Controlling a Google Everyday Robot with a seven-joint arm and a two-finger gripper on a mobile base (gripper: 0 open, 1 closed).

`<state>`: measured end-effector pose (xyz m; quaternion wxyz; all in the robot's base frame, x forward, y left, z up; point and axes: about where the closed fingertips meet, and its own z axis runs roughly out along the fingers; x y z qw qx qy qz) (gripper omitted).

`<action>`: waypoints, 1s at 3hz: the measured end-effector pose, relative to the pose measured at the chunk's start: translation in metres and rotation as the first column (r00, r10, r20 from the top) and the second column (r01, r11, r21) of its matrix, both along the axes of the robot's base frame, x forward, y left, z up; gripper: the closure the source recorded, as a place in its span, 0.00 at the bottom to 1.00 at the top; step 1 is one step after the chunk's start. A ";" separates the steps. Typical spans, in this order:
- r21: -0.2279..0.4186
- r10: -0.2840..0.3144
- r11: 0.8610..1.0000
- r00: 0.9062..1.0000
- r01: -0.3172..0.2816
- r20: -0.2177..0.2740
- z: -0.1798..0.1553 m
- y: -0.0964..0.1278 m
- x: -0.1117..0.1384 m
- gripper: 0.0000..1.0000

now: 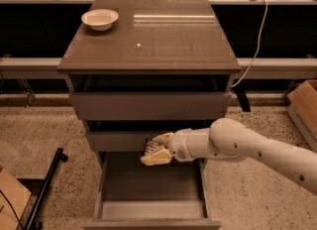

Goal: Place rxbar chocolate into bottom drawer

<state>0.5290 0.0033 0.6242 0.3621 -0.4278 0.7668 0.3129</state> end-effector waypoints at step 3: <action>0.068 -0.011 0.998 1.000 0.010 0.019 -0.160 0.000 0.055 1.00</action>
Offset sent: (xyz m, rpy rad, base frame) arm 0.0849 -0.0235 -0.2590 0.1041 0.0065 -0.0307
